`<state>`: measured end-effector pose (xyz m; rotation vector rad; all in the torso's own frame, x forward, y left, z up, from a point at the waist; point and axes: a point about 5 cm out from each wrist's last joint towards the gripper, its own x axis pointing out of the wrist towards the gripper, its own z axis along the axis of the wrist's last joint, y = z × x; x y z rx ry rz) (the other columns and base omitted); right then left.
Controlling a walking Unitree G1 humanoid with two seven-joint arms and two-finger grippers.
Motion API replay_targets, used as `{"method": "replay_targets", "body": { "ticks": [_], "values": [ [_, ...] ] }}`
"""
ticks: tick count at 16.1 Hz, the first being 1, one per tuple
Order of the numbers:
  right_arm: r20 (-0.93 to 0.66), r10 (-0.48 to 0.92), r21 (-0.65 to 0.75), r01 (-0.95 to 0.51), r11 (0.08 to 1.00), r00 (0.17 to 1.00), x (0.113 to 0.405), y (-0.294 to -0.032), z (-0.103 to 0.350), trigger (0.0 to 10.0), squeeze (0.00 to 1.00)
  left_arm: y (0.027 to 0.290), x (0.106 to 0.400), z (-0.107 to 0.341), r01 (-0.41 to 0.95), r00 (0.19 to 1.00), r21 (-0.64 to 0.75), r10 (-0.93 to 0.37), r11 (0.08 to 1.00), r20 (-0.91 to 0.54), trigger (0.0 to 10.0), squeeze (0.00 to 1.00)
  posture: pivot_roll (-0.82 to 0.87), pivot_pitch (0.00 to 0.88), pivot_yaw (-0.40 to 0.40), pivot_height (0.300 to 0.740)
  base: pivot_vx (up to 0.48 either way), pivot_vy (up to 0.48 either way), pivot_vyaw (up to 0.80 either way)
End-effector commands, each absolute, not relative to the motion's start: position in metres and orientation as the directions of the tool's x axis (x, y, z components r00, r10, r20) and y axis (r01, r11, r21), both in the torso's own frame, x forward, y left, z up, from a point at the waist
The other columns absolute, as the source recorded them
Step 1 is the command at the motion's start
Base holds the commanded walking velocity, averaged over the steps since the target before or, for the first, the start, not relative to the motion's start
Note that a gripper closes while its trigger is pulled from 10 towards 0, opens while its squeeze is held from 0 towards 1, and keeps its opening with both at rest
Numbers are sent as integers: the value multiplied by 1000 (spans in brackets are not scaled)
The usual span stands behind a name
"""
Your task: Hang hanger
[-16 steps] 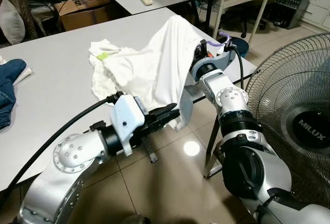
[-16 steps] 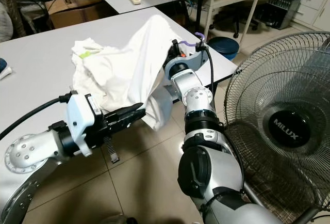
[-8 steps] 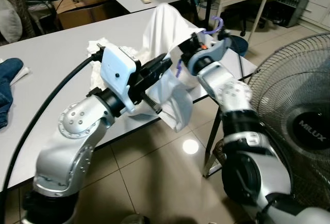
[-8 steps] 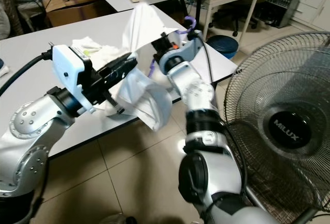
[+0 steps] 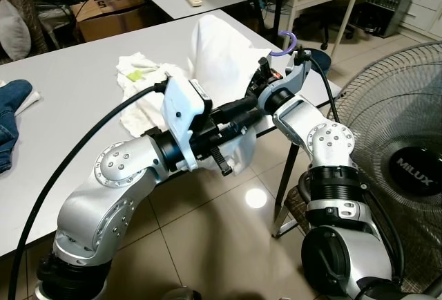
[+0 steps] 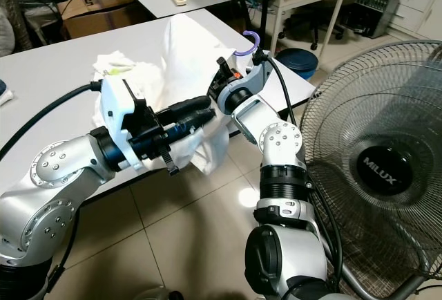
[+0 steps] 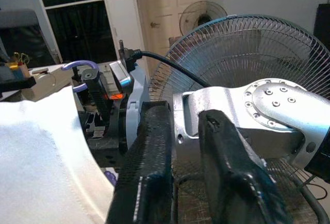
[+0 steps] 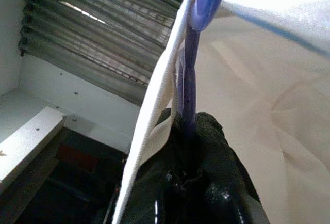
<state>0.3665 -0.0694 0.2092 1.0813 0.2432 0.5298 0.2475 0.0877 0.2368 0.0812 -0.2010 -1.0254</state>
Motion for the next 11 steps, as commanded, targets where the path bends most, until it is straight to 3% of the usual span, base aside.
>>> {"method": "replay_targets", "body": {
  "ticks": [1,11],
  "values": [
    [70,547,903,-285,321,835,361,-56,205,10000,0,87,246,240,848,484,173,-865,501,131,10000,1000,-50,0,95,740,0,0,0],
    [70,547,903,-285,321,835,361,-56,205,10000,0,87,246,240,848,484,173,-865,501,131,10000,1000,-50,0,95,740,0,0,0]
  ]
}}
